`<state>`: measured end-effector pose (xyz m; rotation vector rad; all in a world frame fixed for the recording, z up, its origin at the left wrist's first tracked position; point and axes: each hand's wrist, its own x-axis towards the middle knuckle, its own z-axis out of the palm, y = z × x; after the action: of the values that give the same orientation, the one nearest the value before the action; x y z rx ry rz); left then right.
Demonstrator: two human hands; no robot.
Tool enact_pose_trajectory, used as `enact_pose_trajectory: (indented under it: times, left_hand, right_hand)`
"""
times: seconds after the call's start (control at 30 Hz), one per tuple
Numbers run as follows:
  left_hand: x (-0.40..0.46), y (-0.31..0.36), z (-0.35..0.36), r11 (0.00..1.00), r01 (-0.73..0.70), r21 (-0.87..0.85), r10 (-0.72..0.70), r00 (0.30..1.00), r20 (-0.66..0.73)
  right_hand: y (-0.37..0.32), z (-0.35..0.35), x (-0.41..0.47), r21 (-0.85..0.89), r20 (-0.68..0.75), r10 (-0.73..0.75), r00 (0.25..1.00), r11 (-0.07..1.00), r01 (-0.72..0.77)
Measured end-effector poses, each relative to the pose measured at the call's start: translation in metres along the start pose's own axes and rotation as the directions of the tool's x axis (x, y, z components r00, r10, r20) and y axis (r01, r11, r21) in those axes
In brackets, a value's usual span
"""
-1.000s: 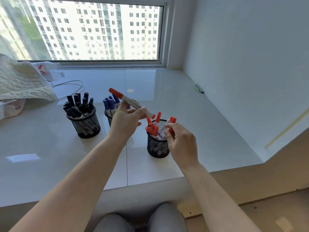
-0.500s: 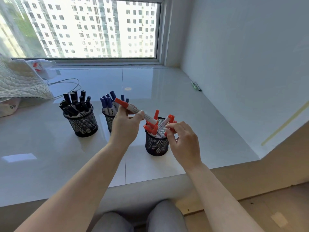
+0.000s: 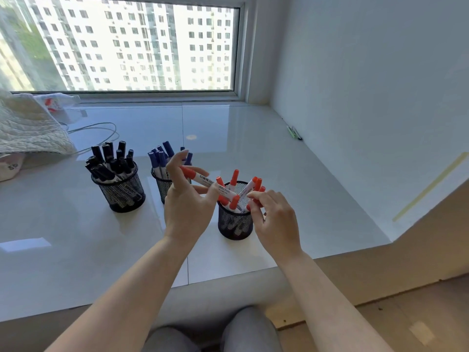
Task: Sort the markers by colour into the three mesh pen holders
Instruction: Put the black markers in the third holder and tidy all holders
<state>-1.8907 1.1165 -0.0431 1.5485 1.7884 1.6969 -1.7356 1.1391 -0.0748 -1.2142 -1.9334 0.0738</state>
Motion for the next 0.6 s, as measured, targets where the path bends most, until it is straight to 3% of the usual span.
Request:
enact_pose_trajectory:
  times: [0.23,0.43,0.6]
  left_hand:
    - [-0.002,-0.002,0.004,0.971,-0.176,0.161,0.161,0.982,0.103]
    - [-0.011,-0.005,0.014,0.946,-0.253,0.202,0.205,0.951,0.229]
    - [-0.015,-0.012,0.020,0.883,-0.331,0.333,0.221,0.919,0.327]
  right_hand:
    - [-0.002,0.000,-0.001,-0.004,0.003,-0.015,1.000,1.000,0.015]
    - [-0.003,0.001,-0.004,-0.008,-0.005,-0.015,1.000,1.000,0.015]
    - [-0.002,0.001,-0.006,0.009,-0.003,0.006,1.000,1.000,-0.006]
